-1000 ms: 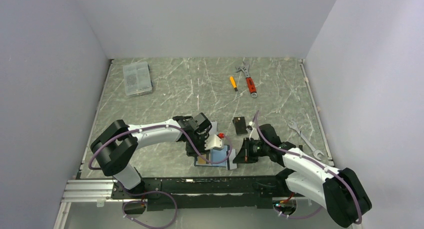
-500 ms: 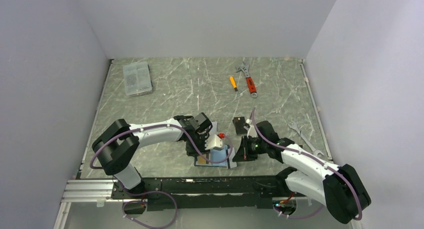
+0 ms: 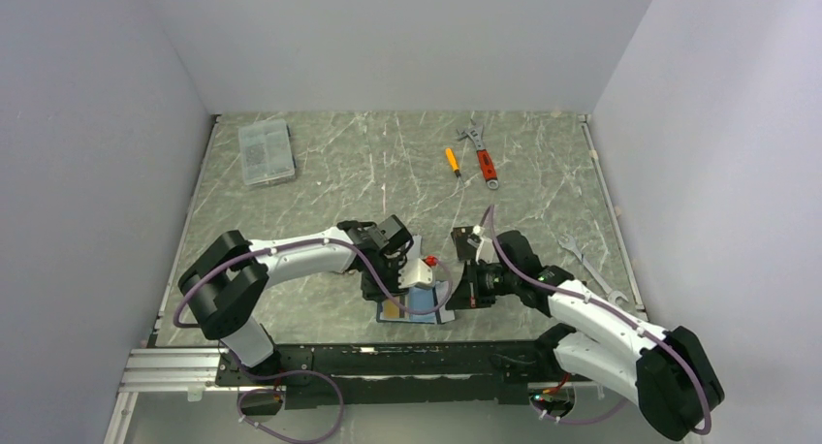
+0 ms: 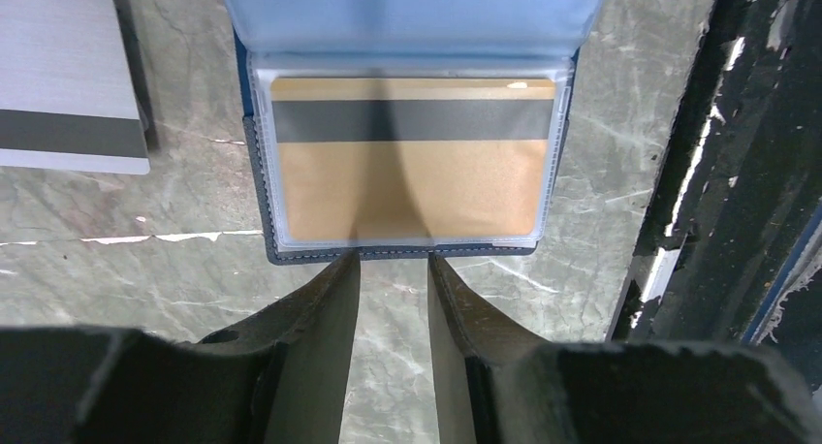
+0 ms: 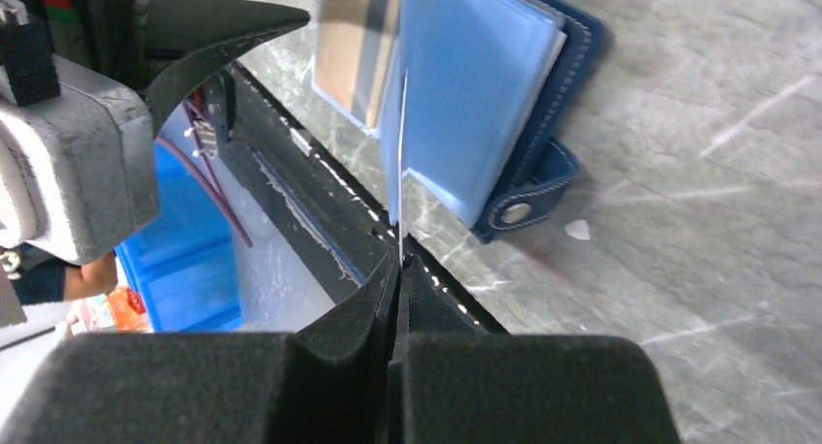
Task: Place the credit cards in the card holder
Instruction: Insert the credit card into the card holder.
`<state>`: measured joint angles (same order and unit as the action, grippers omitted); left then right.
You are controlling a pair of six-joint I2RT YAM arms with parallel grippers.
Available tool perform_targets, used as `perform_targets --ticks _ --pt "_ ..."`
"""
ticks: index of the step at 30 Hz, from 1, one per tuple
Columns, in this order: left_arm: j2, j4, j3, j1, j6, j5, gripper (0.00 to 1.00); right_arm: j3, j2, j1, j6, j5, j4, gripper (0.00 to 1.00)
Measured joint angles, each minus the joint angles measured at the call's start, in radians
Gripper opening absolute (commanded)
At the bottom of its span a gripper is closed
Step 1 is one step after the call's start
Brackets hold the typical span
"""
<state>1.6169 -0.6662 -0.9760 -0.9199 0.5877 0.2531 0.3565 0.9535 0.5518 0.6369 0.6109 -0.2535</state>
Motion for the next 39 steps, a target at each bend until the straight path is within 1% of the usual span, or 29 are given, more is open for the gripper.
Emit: perform_targets --ticks 5,8,13,19,22,26,31,35,39 --pt "-0.008 -0.032 -0.031 0.016 0.005 0.033 0.37 0.028 0.023 0.053 0.011 0.003 0.027 0.00" --pt "-0.024 -0.066 -0.056 0.058 0.006 0.100 0.37 0.037 0.049 0.082 0.022 0.002 0.046 0.00" --pt "-0.028 -0.093 -0.118 0.121 0.007 0.201 0.37 0.037 0.074 0.092 0.035 -0.001 0.060 0.00" --pt "-0.020 -0.100 -0.192 0.120 -0.024 0.315 0.38 0.042 0.085 0.093 0.046 -0.001 0.077 0.00" --pt "0.006 -0.064 -0.237 0.116 -0.061 0.350 0.37 0.048 0.100 0.093 0.049 -0.001 0.084 0.00" --pt "0.033 -0.009 -0.248 0.101 -0.111 0.350 0.38 0.051 0.112 0.097 0.053 -0.003 0.090 0.00" --pt "0.079 0.034 -0.248 0.053 -0.129 0.317 0.37 0.052 0.109 0.098 0.051 -0.017 0.076 0.00" --pt "0.126 0.047 -0.248 0.022 -0.128 0.285 0.35 0.064 0.048 0.065 0.024 -0.084 -0.029 0.00" --pt "0.138 0.061 -0.228 0.018 -0.109 0.254 0.33 0.074 -0.037 0.021 0.008 -0.142 -0.112 0.00"
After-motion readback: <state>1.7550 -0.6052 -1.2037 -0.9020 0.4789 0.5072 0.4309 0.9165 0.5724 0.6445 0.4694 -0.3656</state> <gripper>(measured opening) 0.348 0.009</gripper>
